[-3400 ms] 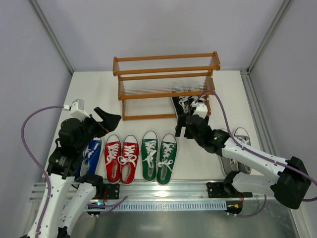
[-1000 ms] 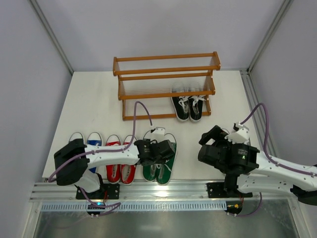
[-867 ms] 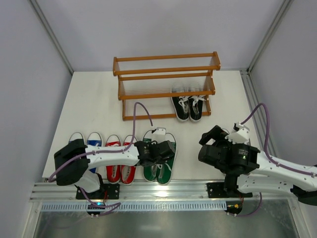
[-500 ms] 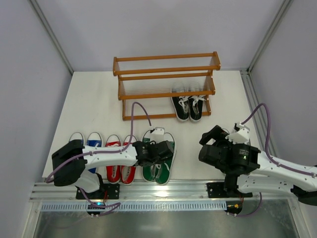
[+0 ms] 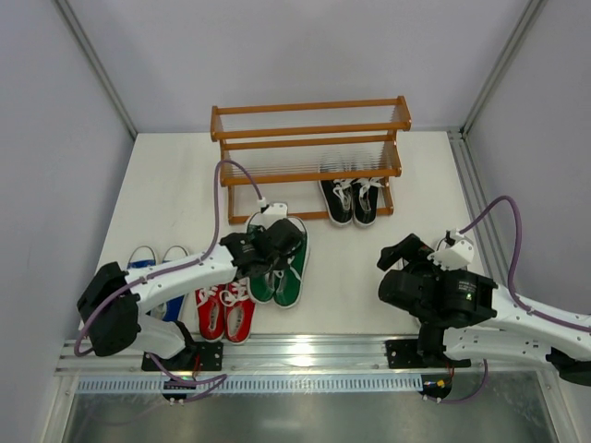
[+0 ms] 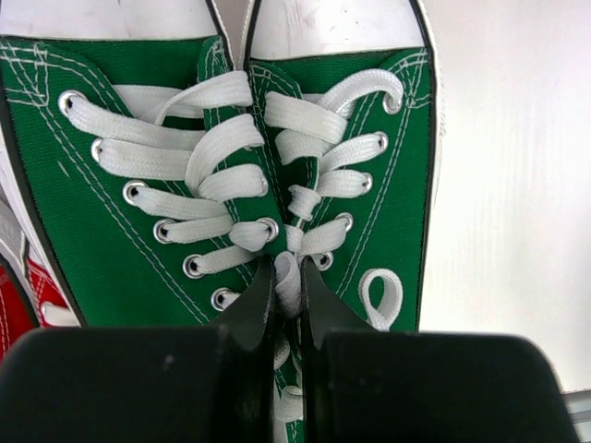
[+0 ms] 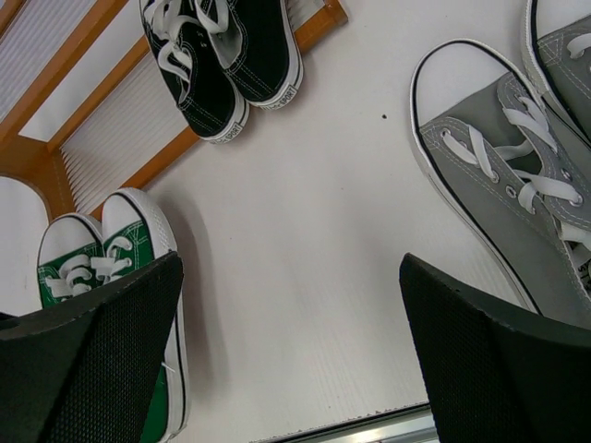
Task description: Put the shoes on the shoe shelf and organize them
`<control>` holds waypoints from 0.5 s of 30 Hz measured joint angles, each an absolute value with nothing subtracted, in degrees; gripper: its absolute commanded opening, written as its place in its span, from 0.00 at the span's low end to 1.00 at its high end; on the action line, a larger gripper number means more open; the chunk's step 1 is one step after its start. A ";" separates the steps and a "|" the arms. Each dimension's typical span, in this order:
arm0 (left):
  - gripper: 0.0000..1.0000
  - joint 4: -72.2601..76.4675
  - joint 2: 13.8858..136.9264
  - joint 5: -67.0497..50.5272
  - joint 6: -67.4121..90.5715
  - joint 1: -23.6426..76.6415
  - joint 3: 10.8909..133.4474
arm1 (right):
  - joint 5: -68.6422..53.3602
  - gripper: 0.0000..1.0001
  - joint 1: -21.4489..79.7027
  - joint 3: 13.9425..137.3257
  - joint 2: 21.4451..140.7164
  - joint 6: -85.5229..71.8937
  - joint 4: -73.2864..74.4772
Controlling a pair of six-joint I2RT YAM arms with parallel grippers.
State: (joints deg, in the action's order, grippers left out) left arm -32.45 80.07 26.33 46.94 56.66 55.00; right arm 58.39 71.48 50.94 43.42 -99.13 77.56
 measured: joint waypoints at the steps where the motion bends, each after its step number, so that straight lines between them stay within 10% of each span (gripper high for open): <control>1: 0.00 -32.38 80.07 26.30 45.91 56.16 55.88 | 58.43 1.00 71.48 50.94 43.33 -99.09 77.62; 15: 0.00 -25.52 90.17 21.63 37.01 44.62 67.96 | 59.07 1.00 71.48 49.45 43.20 -98.26 77.62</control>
